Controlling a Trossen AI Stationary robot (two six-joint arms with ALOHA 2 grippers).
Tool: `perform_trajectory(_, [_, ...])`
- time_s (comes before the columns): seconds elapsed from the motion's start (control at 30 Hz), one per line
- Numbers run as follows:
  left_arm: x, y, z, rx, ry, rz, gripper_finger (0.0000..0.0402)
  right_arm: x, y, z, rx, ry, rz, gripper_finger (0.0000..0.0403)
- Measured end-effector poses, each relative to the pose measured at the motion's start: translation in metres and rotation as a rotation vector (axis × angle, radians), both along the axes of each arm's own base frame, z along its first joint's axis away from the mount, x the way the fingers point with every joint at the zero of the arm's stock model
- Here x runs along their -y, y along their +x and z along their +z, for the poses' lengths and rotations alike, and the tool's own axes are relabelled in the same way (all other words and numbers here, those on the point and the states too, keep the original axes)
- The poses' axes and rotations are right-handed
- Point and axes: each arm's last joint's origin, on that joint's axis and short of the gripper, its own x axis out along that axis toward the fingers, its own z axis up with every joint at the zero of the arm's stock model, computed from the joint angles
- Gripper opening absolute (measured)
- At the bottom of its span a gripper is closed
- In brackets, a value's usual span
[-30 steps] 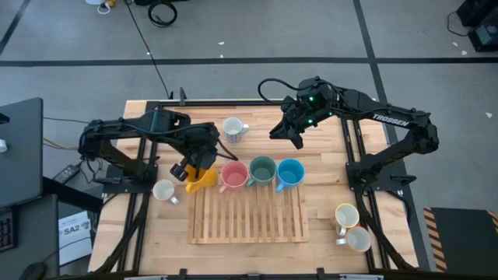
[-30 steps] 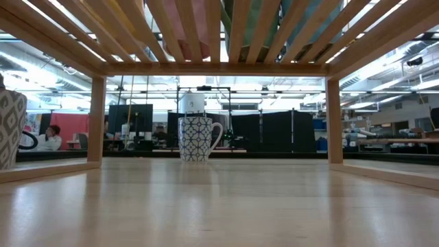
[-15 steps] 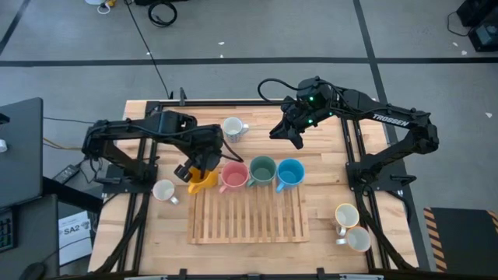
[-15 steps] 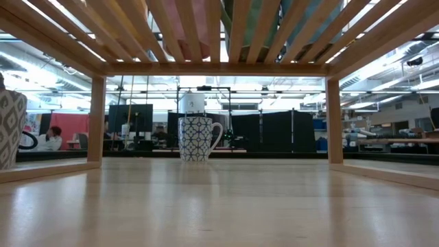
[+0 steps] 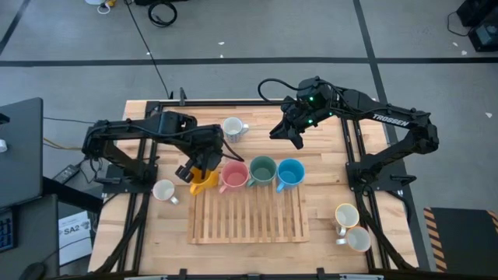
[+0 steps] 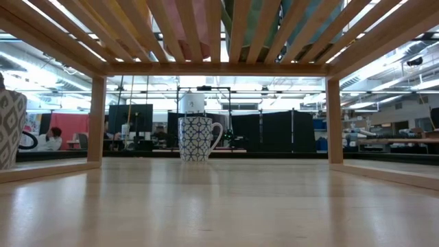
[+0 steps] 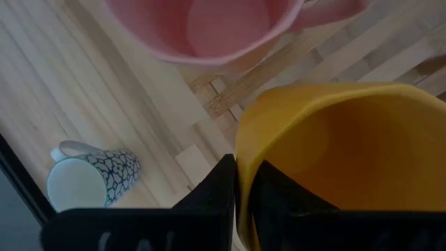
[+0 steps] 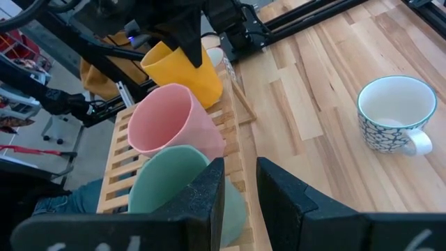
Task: Place coffee mugs
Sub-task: Put the yellow mug on the shelf
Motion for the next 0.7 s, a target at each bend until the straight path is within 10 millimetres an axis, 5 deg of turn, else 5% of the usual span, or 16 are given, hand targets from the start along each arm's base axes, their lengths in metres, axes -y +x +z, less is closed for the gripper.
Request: perform_trajectory(0.7, [0.0003, 0.0041, 0.0001, 0.030, -0.017, 0.041, 0.0130, 0.0000, 0.0000, 0.0001, 0.000, 0.000, 0.000, 0.0090])
